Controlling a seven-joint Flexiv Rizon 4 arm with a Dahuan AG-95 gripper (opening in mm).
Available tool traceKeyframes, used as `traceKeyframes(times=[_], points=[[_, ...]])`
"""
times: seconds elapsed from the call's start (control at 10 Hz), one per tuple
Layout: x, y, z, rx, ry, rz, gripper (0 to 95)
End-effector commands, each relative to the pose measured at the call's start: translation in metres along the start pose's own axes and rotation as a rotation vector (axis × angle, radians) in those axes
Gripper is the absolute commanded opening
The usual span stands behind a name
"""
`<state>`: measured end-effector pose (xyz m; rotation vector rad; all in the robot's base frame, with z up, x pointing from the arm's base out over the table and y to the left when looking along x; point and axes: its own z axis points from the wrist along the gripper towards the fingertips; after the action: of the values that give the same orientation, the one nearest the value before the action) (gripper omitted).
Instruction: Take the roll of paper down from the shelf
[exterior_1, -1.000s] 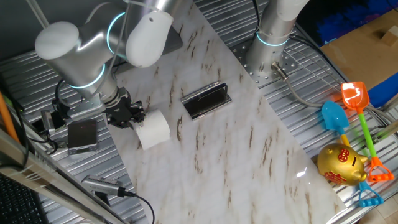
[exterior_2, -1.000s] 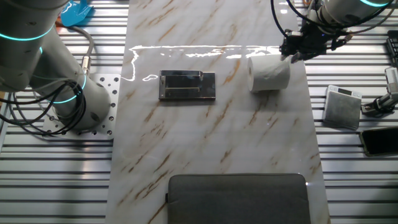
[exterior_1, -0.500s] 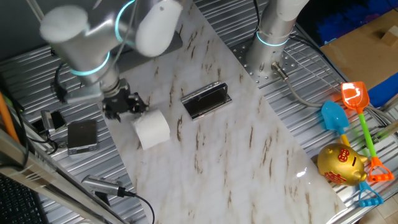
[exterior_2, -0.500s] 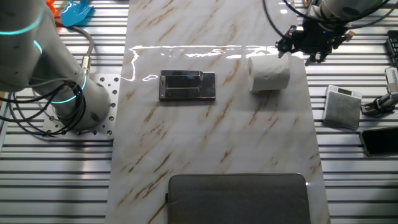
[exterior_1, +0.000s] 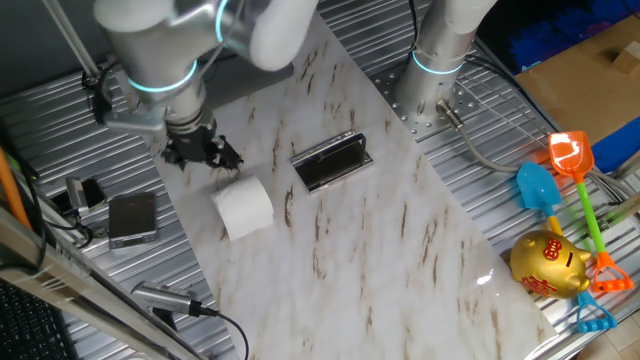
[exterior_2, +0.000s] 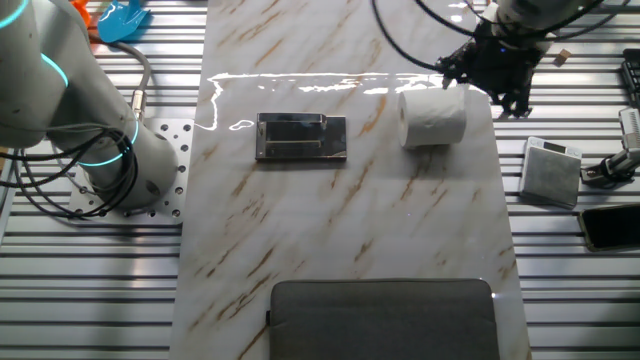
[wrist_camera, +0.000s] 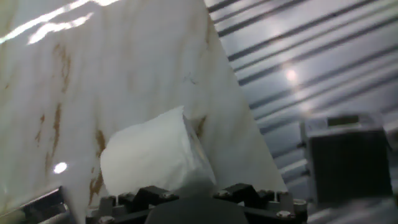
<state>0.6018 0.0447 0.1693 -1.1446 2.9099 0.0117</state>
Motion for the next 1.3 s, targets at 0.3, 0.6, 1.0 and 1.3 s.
traceKeyframes(times=[0.3,0.6,1.0,1.3], points=[[0.008,0.008,-0.008,-0.059,-0.038,0.571,95.0],[-0.007,0.022,0.000,-0.044,-0.018,0.517,95.0],[-0.014,0.031,0.003,-0.004,0.000,0.454,95.0],[-0.013,0.032,0.002,0.004,0.014,0.470,95.0]])
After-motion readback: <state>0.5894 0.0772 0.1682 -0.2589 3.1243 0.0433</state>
